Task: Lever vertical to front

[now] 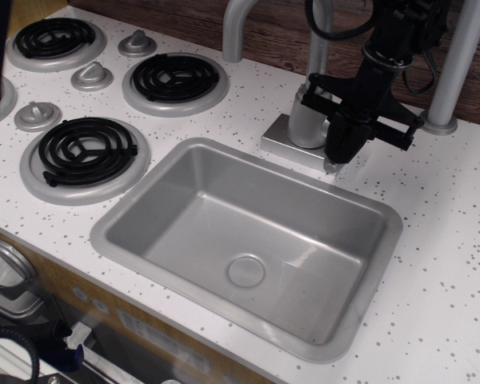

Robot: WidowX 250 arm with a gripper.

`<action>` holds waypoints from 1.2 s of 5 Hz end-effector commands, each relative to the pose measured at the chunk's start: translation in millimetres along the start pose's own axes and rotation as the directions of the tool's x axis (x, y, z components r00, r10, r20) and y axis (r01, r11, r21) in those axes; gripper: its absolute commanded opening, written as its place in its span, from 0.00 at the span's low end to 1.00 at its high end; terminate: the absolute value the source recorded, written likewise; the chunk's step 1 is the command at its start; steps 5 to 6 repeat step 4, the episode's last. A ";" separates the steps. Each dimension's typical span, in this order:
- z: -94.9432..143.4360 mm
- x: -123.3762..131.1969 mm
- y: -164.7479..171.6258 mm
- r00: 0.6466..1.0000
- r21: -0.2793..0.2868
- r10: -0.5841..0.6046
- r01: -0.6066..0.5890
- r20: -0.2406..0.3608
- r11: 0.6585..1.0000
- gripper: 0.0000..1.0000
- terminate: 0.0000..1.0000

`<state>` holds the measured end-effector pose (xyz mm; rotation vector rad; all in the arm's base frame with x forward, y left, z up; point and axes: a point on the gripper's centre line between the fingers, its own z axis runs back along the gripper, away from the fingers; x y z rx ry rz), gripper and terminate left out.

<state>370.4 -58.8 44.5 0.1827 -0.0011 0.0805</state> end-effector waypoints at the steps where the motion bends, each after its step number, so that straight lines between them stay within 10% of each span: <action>1: 25.9 1.7 12.1 0.997 -0.001 0.047 -0.047 0.057 0.999 1.00 0.00; 3: 43.7 -16.7 18.2 0.995 0.073 0.093 -0.095 0.034 0.993 1.00 0.00; 4: 46.6 -23.6 20.3 0.993 0.085 0.108 -0.112 0.042 0.990 1.00 1.00; 6: 46.6 -23.6 20.3 0.993 0.085 0.108 -0.112 0.042 0.990 1.00 1.00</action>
